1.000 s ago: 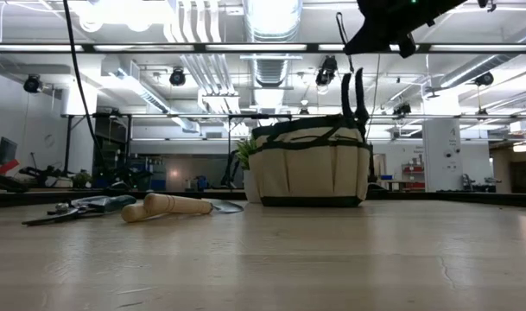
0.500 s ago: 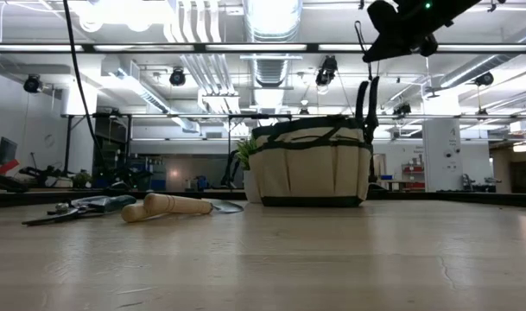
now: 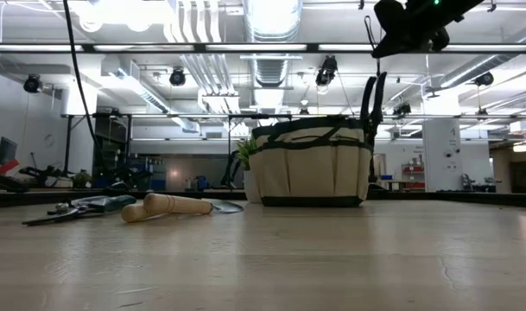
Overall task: Pick & Place Garden tools in Gardening bag
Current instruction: Put the right green shear scissors into the gardening bag
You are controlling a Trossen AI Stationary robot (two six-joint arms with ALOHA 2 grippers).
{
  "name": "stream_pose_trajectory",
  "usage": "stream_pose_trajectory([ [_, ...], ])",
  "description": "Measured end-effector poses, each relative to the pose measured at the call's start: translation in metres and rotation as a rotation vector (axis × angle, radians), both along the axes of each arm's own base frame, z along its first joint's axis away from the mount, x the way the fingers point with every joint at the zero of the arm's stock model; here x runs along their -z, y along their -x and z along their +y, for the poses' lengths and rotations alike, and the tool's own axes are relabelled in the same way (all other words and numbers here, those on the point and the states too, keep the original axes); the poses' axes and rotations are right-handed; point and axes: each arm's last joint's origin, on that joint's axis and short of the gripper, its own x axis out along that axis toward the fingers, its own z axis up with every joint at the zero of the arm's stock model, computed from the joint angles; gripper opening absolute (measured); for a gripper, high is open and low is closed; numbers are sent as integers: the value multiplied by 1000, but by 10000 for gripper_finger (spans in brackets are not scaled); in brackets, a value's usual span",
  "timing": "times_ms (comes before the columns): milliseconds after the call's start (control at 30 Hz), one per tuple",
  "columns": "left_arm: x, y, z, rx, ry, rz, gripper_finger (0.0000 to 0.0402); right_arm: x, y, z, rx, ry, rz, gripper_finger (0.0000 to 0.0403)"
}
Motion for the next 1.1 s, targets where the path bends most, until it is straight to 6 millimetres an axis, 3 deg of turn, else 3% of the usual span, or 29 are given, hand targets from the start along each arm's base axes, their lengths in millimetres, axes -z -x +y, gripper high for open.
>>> stream_pose_trajectory([
  [433, 0, 0, 0, 0, 0, 0, 81, 32, -9, 0, -13, -101, 5, 11],
  [900, 0, 0, 0, -1, 1, -2, 81, 38, -34, -1, -80, -85, -47, 11],
  [1100, 0, 0, 0, 0, 1, -2, 81, 58, -42, -2, -66, -108, 24, 11],
])
